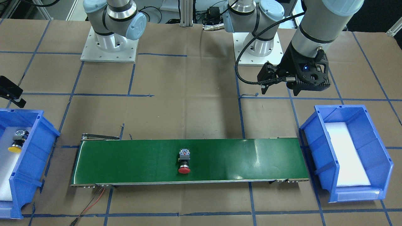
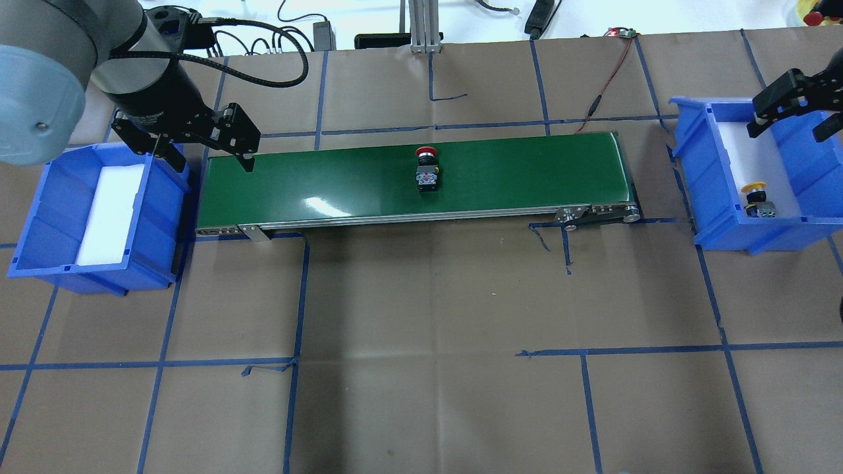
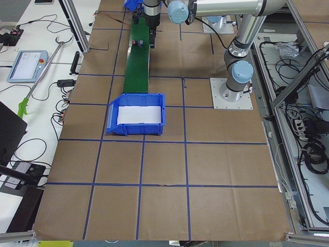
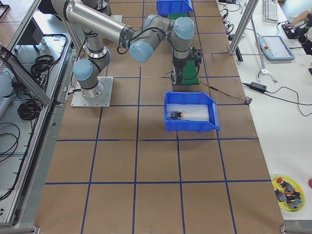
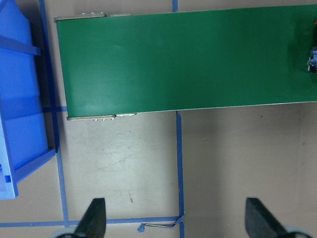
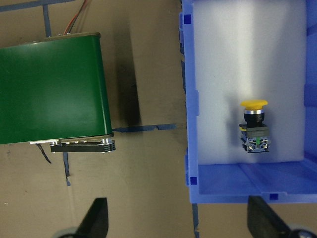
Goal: Transport two buttons from left to right
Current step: 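Move the right gripper back over the red button on the conveyor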
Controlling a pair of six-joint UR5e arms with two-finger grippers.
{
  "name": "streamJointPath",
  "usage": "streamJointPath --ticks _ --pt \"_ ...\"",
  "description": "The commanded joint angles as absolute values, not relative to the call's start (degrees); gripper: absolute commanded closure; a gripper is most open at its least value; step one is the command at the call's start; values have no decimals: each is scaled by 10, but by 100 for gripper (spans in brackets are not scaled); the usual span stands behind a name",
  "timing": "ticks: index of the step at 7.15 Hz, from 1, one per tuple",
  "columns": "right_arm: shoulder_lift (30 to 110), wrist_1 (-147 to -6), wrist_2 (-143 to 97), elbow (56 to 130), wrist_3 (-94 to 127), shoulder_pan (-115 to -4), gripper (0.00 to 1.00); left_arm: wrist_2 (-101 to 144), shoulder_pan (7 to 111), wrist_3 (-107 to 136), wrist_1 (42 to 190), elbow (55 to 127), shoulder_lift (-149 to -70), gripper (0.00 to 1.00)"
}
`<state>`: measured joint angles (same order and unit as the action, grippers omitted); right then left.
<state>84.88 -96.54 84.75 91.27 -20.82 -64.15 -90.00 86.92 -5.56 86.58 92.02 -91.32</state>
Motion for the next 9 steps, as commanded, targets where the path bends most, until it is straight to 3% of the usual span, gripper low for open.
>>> streamJointPath --ticks 1,5,9 --pt "861 -956 874 903 -93 -718 0 -900 869 -55 866 920 -913 0" --pt "872 -964 924 910 96 -884 2 -901 869 -59 866 920 -913 0" --pt "845 -1025 920 921 96 -890 2 -901 868 -61 866 920 -913 0"
